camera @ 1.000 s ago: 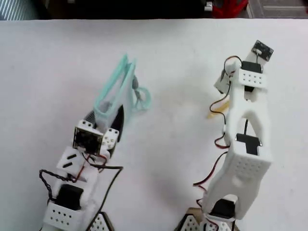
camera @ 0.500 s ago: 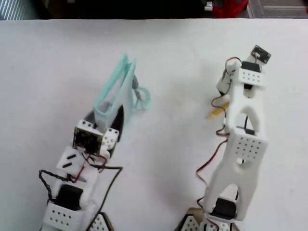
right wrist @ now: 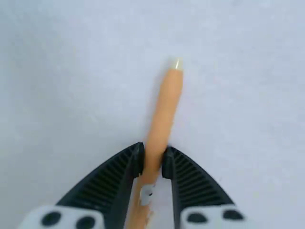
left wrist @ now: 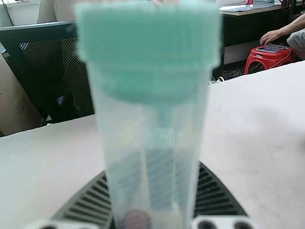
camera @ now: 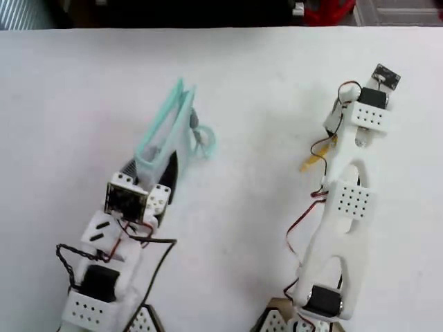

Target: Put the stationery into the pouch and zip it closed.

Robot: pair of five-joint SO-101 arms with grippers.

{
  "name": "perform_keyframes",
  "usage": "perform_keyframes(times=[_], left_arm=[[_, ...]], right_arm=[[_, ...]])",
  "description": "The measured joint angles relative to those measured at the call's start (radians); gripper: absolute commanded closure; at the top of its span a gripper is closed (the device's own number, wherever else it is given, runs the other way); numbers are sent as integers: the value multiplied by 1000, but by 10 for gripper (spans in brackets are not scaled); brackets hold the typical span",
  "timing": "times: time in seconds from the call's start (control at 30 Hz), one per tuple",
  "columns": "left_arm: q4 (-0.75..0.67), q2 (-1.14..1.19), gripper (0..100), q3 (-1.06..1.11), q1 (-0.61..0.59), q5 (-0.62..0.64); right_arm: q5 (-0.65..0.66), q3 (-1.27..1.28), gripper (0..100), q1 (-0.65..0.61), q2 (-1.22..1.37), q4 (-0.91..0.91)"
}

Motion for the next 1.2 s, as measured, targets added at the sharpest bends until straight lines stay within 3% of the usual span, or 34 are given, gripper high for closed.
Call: perform_keyframes(times=[0.4,0.8,1.2], left_arm=[[0,0,872,0,0,0],[0,0,872,0,0,0],[0,0,872,0,0,0]], right_arm=[[18,-236,980,0,115,95],[21,-253,980,-2,123,106],[153,-253,981,-34,110,126]])
